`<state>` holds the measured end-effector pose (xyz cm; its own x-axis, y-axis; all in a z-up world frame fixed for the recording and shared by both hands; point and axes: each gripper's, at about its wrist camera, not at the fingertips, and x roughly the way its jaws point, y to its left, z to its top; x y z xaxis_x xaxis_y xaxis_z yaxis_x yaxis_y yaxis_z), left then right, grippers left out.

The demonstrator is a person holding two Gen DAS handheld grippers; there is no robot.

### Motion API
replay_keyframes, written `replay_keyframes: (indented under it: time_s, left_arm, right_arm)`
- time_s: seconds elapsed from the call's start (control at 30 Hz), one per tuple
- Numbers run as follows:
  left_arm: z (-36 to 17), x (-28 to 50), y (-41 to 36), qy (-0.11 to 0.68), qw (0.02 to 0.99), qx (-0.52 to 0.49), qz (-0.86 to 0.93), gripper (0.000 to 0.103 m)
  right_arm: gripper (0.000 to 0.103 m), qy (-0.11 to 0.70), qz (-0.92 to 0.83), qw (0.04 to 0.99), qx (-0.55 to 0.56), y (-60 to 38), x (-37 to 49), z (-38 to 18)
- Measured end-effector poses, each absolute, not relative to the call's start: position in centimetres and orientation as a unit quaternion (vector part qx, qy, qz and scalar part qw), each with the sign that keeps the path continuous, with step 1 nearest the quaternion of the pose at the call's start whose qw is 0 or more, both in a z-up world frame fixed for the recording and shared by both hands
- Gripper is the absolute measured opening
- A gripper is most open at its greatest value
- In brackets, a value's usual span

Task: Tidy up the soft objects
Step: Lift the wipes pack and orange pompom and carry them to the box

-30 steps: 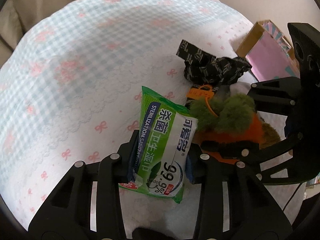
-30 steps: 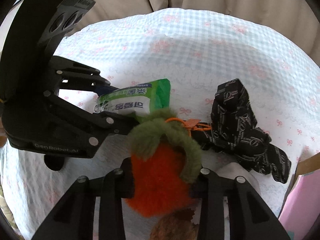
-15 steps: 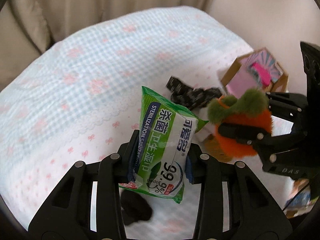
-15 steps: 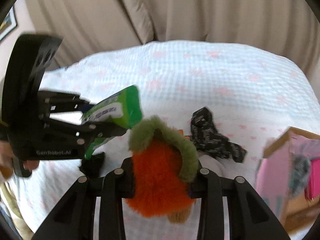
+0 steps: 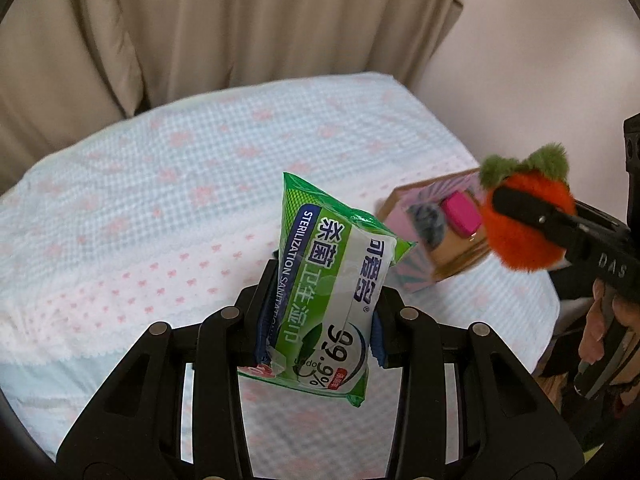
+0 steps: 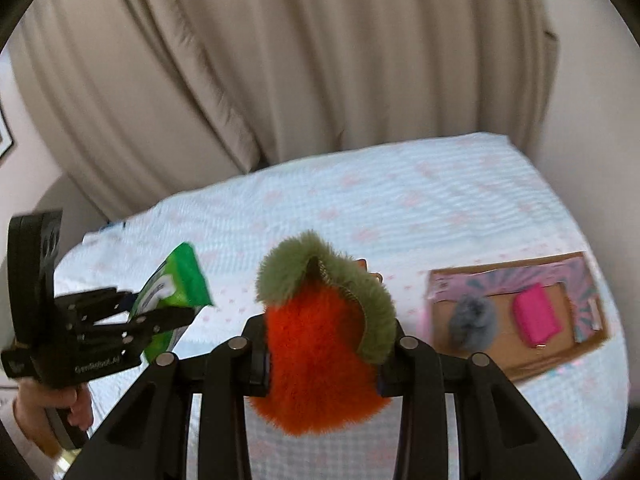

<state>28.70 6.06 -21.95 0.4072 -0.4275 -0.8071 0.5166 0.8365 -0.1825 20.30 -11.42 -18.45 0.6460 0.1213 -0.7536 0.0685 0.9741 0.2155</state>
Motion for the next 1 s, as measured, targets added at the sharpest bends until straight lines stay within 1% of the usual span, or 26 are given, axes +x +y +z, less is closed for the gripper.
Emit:
replay_keyframes:
  time_s: [0.2,0.3,0.5,0.63,0.73,1.0]
  left_arm:
    - [-18.2,26.4,2.1,0.455,0.846,0.034,-0.278,0.035]
    - [-16.7,25.2,-0.9,0.447,0.851,0.024,-0.276,0.035]
    - [-15.8,23.6,-7.5,0.447,0.856,0.0,-0.258,0.035]
    - [-16.8,23.3,-12.4,0.459,0.854,-0.017,-0.244,0.035]
    - [-18.1,23.4,-15.4,0.473,0.848,-0.029,-0.237,0.035]
    - [-24.7,26.1,-22.4,0.531,0.82,-0.04,-0.209,0.035]
  right_arm:
    - [0.033,0.403,-0.024,0.906,0.126,-16.5,17.7,-14.2]
    - [0.033,0.398,-0.033,0.908,0.124,-19.2,16.5,-13.0]
    - [0.033,0.408,-0.035,0.904,0.12,-26.0,14.7,-12.0]
    - [0.033,0.423,-0.032,0.898,0.117,-29.9,14.7,-12.4]
    - [0.033,0.44,-0.028,0.89,0.116,-33.0,15.3,-13.9]
    - [0.033,0.492,-0.013,0.862,0.121,-38.9,18.0,-19.5]
